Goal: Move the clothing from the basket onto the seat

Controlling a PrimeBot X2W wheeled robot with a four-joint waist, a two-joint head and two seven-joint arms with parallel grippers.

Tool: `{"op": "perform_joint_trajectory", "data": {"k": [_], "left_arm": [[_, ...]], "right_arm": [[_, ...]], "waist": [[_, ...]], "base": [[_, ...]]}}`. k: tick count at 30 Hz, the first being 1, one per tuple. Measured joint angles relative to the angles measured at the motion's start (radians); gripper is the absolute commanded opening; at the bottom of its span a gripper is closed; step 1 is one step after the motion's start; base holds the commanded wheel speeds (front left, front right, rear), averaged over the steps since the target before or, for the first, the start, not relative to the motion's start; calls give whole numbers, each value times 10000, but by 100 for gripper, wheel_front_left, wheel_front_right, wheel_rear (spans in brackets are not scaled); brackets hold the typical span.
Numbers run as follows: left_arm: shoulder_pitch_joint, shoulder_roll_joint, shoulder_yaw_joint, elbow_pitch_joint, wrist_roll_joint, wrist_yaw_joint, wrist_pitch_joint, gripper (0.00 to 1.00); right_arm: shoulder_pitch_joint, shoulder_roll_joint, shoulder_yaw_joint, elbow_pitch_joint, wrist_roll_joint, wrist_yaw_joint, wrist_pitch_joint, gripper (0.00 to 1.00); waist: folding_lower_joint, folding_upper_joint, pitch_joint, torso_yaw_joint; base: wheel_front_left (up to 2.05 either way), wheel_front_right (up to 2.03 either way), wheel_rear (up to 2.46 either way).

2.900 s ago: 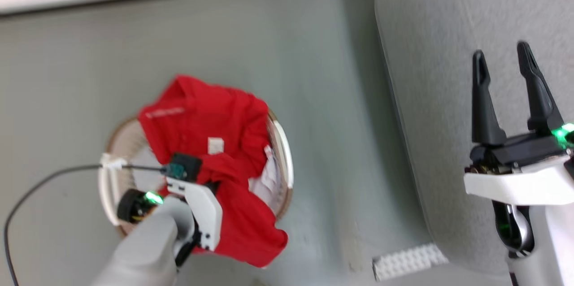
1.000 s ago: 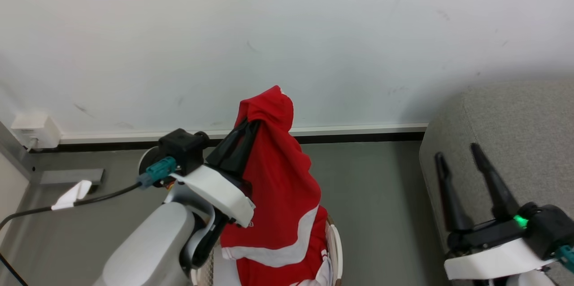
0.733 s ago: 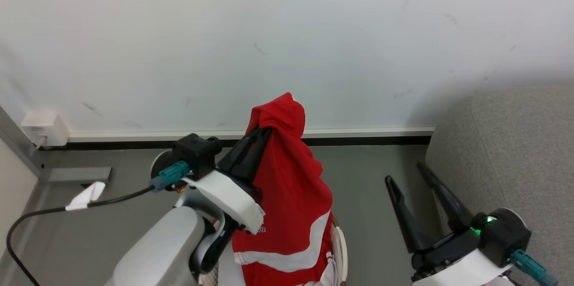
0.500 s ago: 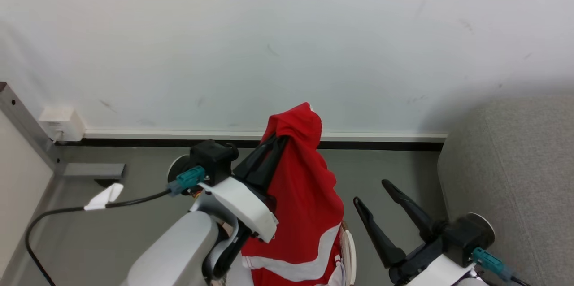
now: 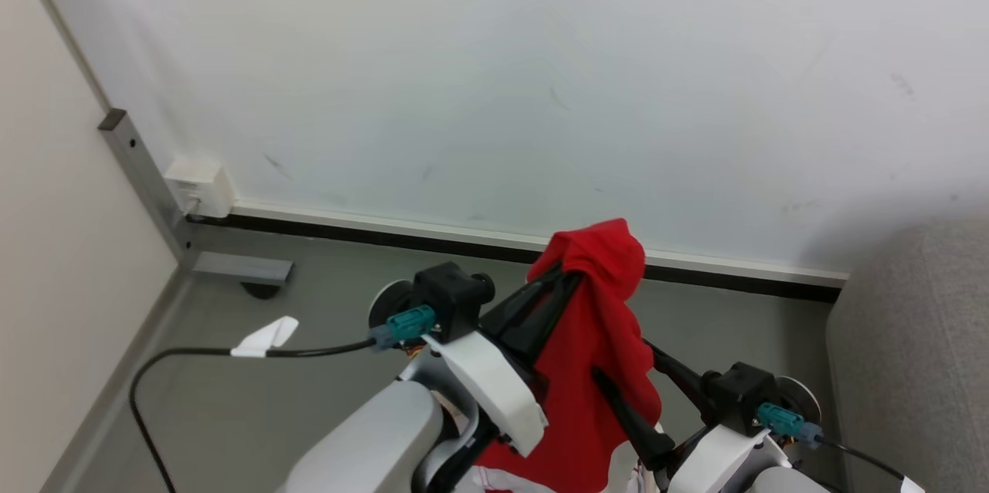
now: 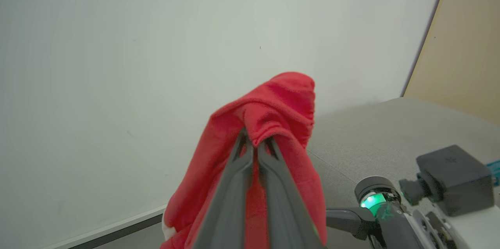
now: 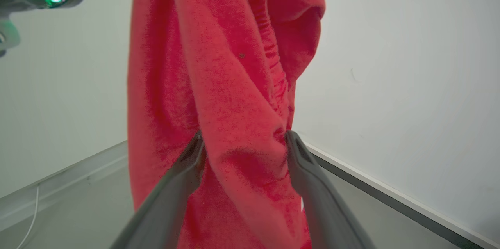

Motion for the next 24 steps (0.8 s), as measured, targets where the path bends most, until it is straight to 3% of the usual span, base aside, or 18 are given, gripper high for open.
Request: {"op": "perform_joint_trajectory", "data": {"k": [11, 12, 13, 14, 16, 24], "left_arm": [[-81, -550, -920, 21, -12, -393, 247, 0], [-82, -554, -972, 25, -13, -403, 249, 0], [-83, -554, -999, 40, -27, -405, 251, 0], [-84, -552, -1005, 59, -44, -418, 257, 0], [-86, -550, -999, 102, -77, -420, 257, 0], [-126, -316, -688, 418, -234, -249, 192, 0]], "right_arm": [[-593, 31, 736, 976, 984, 0, 0, 100], [-615, 31, 750, 1009, 1022, 0, 0, 76], [-639, 29, 755, 1030, 1076, 0, 0, 76], [-665, 29, 761, 1041, 1110, 0, 0, 46], [-713, 31, 775, 1026, 1154, 0, 0, 0], [-612, -54, 504, 589, 1229, 0, 2, 0]], "waist": [[0, 0, -103, 1106], [0, 0, -115, 1178], [0, 0, -125, 1239], [0, 0, -134, 1286], [0, 0, -142, 1342], [0, 0, -104, 1231]], "base": [[0, 0, 0], [0, 0, 0], [0, 0, 0], [0, 0, 0], [0, 0, 0], [0, 0, 0]]}}
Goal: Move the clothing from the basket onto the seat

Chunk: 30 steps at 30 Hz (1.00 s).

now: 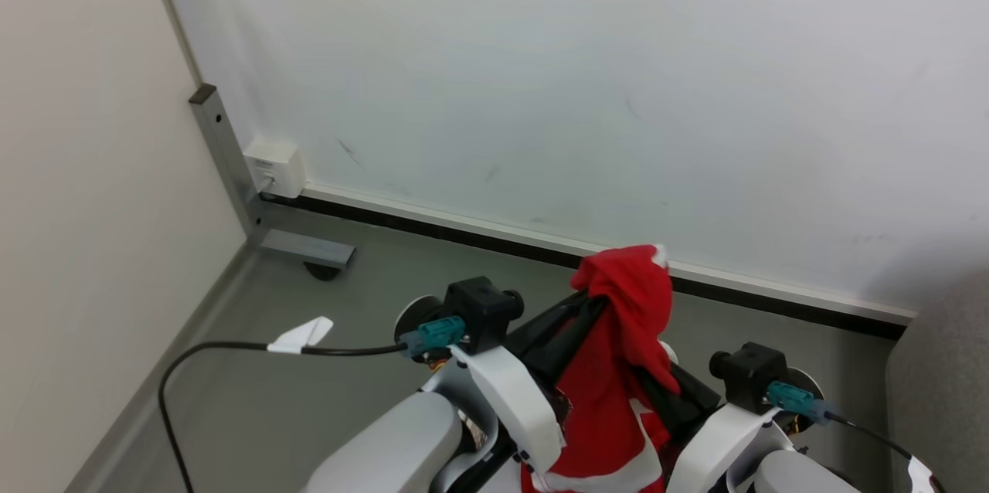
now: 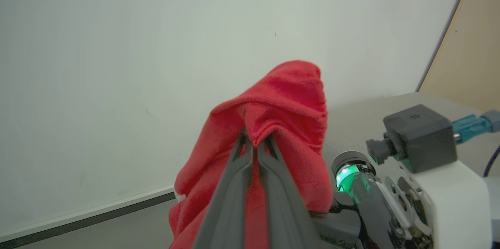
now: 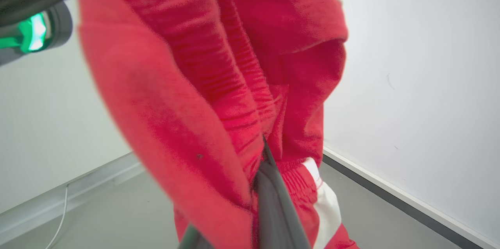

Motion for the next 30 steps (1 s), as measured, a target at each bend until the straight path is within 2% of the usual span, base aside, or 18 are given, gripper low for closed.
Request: {"op": "perform_joint_trajectory", "data": {"k": [10, 11, 14, 30], "left_arm": [[28, 125, 69, 295, -188, 105, -82, 0], [43, 125, 52, 299, -190, 144, -96, 2], [78, 142, 25, 301, -198, 169, -125, 100], [423, 424, -42, 153, -224, 280, -389, 100]], "right_arm": [[537, -234, -1126, -989, -282, 0, 0, 0], [582, -247, -1260, -1114, -337, 0, 0, 0], [725, -261, -1651, -1444, -453, 0, 0, 0], [1245, -566, -4230, -3035, -903, 0, 0, 0]], "waist": [[0, 1, 94, -494], [0, 1, 108, -552], [0, 1, 138, -739], [0, 1, 306, -1981]], "base": [[0, 0, 0], [0, 0, 0], [0, 0, 0], [0, 0, 0]]}}
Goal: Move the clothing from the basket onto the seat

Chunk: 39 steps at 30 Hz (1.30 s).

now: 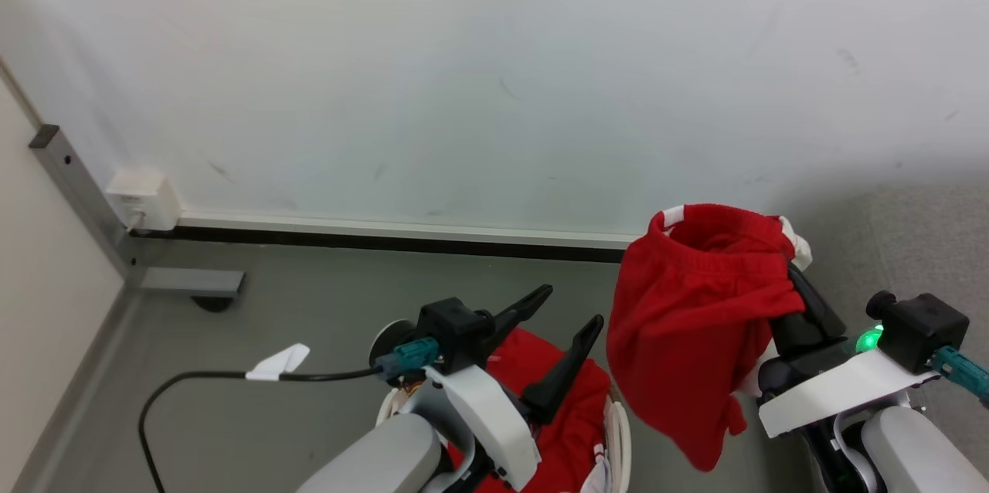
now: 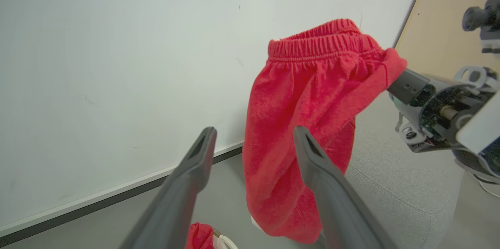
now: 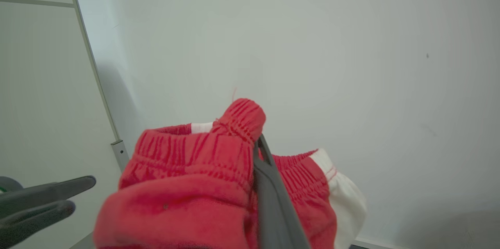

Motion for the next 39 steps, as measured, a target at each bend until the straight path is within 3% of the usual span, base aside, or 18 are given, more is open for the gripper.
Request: {"op": "perform_joint_trajectory", "data": {"k": [8, 26, 39], "left_arm": [[28, 197, -13, -255, 146, 59, -263, 100], [303, 257, 311, -600, 1108, 25, -587, 100], [409, 190, 708, -644, 1655, -213, -596, 100]], "right_arm": [[221, -109, -694, -631, 35, 0, 0, 0], [652, -527, -1133, -1599, 418, 0, 0, 0], [744, -399, -1615, -1964, 290, 0, 0, 0]], "waist": [[0, 0, 106, -991], [0, 0, 496, -3496], [0, 0, 1042, -4130]], "base": [[0, 0, 0], [0, 0, 0], [0, 0, 0]]}}
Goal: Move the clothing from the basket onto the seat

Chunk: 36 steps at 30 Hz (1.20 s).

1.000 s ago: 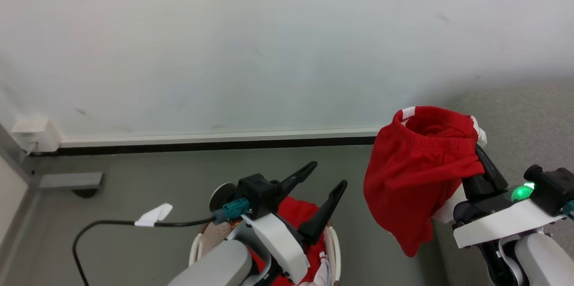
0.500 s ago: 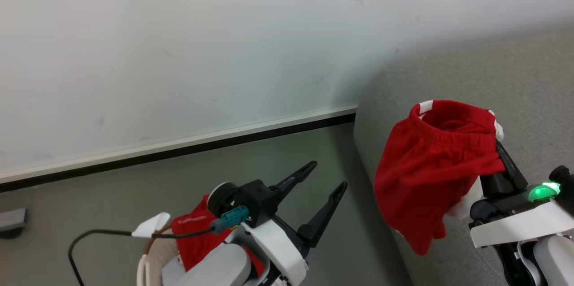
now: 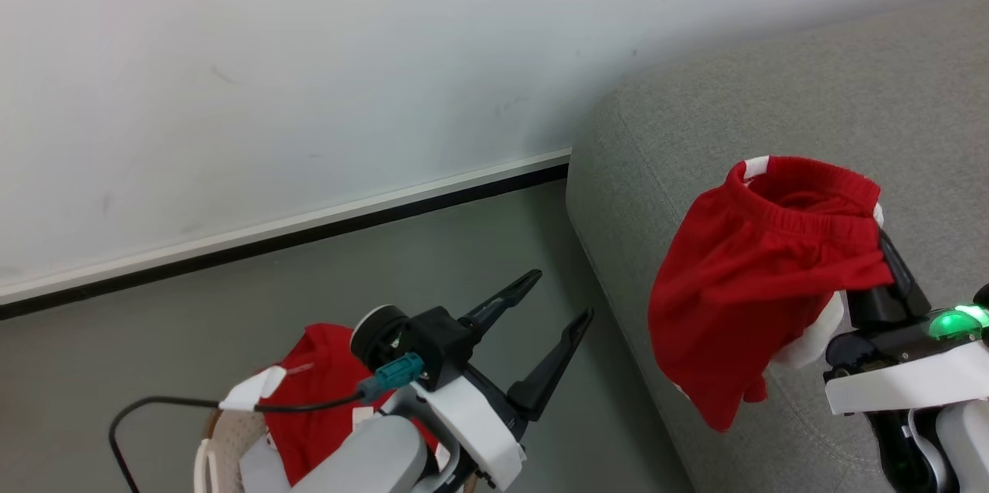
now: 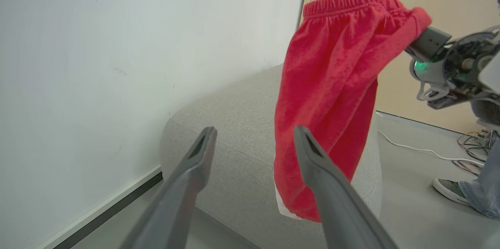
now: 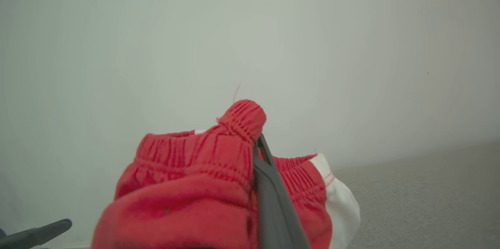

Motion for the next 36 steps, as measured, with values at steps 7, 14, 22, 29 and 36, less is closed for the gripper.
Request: {"op": "perform_joint_trajectory", "data": {"k": [7, 14, 22, 29, 36], "left_arm": [[-248, 63, 23, 52, 128, -119, 0, 100], [-900, 407, 44, -109, 301, -174, 201, 100], [-1533, 819, 92, -648, 525, -205, 614, 100], [-2046, 999, 173, -1129, 662, -127, 792, 100], [-2240, 1093, 274, -1329, 692, -12, 821, 100]], "right_arm": [[-983, -412, -460, 10, -82, 0, -2, 0], [-2520, -1076, -1365, 301, 268, 0, -2, 0], [-4425, -1921, -2748, 1116, 777, 0, 0, 0], [-5567, -2796, -4307, 2520, 297, 0, 0, 0], [-5972, -3101, -4230, 4571, 138, 0, 33, 0]], "waist": [[0, 0, 587, 92], [1, 0, 1702, 389], [2, 0, 3367, 785], [3, 0, 4757, 1334], [3, 0, 5508, 1715]], "base": [[0, 0, 0], [0, 0, 0], [0, 0, 0], [0, 0, 0], [0, 0, 0]]}}
